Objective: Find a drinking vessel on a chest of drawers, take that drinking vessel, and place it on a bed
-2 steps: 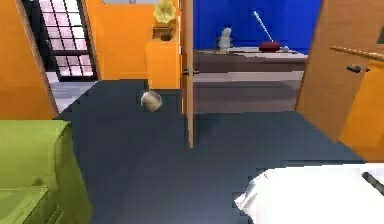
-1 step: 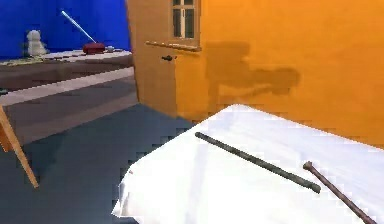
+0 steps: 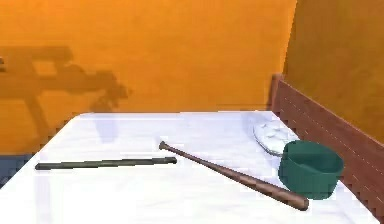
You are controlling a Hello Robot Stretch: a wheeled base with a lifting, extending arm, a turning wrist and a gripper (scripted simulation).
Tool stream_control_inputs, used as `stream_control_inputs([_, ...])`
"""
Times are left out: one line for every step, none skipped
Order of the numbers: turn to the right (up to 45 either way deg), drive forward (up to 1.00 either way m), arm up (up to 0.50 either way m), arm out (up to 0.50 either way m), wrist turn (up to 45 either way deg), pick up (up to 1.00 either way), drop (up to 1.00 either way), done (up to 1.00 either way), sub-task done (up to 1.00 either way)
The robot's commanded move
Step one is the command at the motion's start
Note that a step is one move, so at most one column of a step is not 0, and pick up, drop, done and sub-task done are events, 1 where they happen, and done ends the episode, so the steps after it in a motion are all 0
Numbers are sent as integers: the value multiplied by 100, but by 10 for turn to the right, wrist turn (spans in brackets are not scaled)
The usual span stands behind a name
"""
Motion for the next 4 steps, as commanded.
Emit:
stream_control_inputs([450,0,0,0,0,0,0,0,0])
stream_control_inputs([390,0,0,0,0,0,0,0,0])
stream_control_inputs([450,0,0,0,0,0,0,0,0])
stream_control_inputs([450,0,0,0,0,0,0,0,0])
